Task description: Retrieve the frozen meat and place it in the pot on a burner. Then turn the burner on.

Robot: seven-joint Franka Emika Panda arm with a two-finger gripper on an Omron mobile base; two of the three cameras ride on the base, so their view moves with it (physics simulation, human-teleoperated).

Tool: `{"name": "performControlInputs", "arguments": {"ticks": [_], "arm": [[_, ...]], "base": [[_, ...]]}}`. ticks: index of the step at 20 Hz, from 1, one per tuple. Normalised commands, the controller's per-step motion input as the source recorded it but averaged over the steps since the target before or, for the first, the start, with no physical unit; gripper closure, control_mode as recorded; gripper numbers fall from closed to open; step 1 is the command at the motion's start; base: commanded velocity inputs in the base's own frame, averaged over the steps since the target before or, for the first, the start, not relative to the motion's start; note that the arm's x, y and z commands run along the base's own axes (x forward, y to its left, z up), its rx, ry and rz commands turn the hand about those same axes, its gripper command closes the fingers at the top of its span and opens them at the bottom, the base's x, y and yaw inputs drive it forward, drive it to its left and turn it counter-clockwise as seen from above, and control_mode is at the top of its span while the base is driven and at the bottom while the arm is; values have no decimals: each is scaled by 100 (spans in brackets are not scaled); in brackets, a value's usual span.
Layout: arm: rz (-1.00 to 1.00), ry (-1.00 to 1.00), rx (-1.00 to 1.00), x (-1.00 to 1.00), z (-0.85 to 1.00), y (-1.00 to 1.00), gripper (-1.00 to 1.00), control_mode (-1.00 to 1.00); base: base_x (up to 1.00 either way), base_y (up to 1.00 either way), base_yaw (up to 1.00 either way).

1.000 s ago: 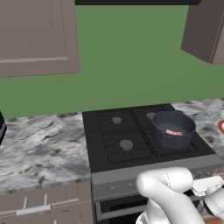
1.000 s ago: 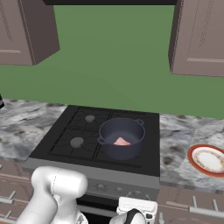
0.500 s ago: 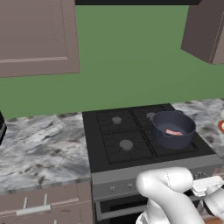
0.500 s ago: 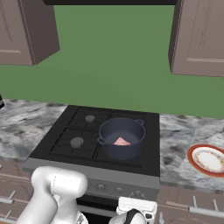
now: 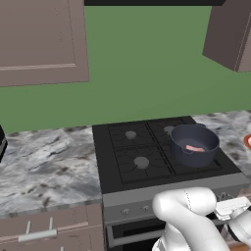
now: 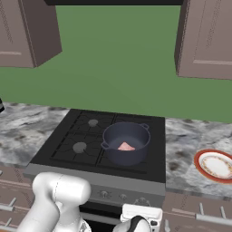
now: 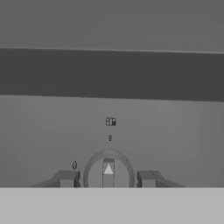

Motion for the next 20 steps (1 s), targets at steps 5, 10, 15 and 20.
{"name": "performControlInputs", "arguments": {"ticks": [5,10,15,20], "arm": [[16,-2,-20,0,0,5,100,-100],[22,-4,-29,0,-8,0,100,-100],[24,-10,-57,-2,-18,14,100,-100],[23,-7,-64,0,-31,20,100,-100]], "base": [[0,0,0],[0,0,0],[0,0,0],[0,0,0]]}}
